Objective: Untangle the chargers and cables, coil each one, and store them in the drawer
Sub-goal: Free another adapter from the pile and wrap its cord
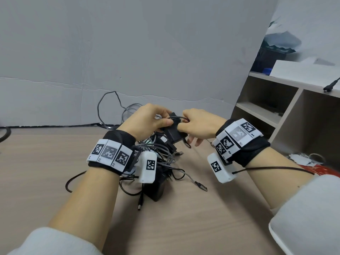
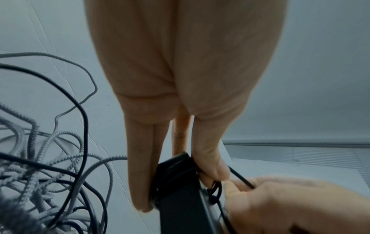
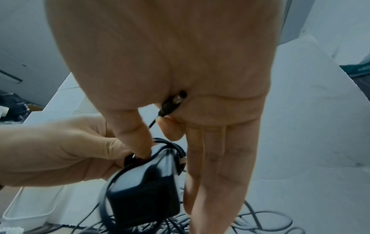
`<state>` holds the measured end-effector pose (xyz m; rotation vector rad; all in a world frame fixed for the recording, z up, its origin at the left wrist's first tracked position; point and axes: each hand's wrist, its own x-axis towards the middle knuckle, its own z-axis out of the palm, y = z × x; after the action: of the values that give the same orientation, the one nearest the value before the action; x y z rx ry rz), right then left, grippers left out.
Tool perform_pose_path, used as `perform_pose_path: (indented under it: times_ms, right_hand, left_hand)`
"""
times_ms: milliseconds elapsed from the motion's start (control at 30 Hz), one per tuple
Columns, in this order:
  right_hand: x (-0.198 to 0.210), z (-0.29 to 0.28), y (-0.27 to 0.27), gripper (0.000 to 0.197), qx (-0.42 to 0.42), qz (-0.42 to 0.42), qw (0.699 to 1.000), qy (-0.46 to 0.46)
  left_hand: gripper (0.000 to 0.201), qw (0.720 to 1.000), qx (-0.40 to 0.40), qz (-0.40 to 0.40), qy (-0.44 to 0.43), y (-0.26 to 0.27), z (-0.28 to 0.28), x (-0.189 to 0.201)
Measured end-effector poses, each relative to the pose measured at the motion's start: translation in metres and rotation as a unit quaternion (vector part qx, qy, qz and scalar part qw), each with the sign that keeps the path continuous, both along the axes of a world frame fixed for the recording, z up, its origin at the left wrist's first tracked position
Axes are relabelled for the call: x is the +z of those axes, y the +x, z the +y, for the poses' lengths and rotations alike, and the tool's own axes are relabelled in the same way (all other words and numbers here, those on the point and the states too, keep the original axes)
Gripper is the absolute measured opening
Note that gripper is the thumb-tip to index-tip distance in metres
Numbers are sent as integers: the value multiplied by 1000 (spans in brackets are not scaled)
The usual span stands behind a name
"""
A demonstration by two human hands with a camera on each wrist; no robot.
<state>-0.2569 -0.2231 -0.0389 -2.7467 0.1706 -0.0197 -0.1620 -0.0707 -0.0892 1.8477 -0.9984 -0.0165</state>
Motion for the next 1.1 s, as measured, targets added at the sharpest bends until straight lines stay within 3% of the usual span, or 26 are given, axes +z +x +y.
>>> perform_pose_path:
  times_ms: [100, 167, 333, 467, 733, 900, 1100]
  right_hand:
    - [3, 0, -5, 32, 5, -19, 1000, -8]
    - [6, -3, -6, 31, 27, -44, 998, -33]
    - [12, -13, 3, 24, 25, -123, 967, -220]
    - [10, -14, 11, 15, 10, -226, 970, -91]
    - [-1, -14, 20, 16, 59, -260, 958, 106]
    - [-3, -17, 21, 13, 20, -261, 952, 158]
    - [-2, -20, 24, 21, -1, -247, 957, 154]
  left_hand:
    - [22, 998, 41, -35, 12, 4, 1, -1]
    - [24, 997, 59, -44, 18, 5, 2, -1]
    - [17, 996, 39, -65, 43, 1, 4, 2]
    - [9, 994, 7, -81, 67, -5, 0, 3]
    - [14, 998, -18, -66, 4, -7, 3, 7]
    - [14, 998, 0, -70, -3, -8, -1, 7]
    - [10, 998, 21, -64, -6, -8, -4, 6]
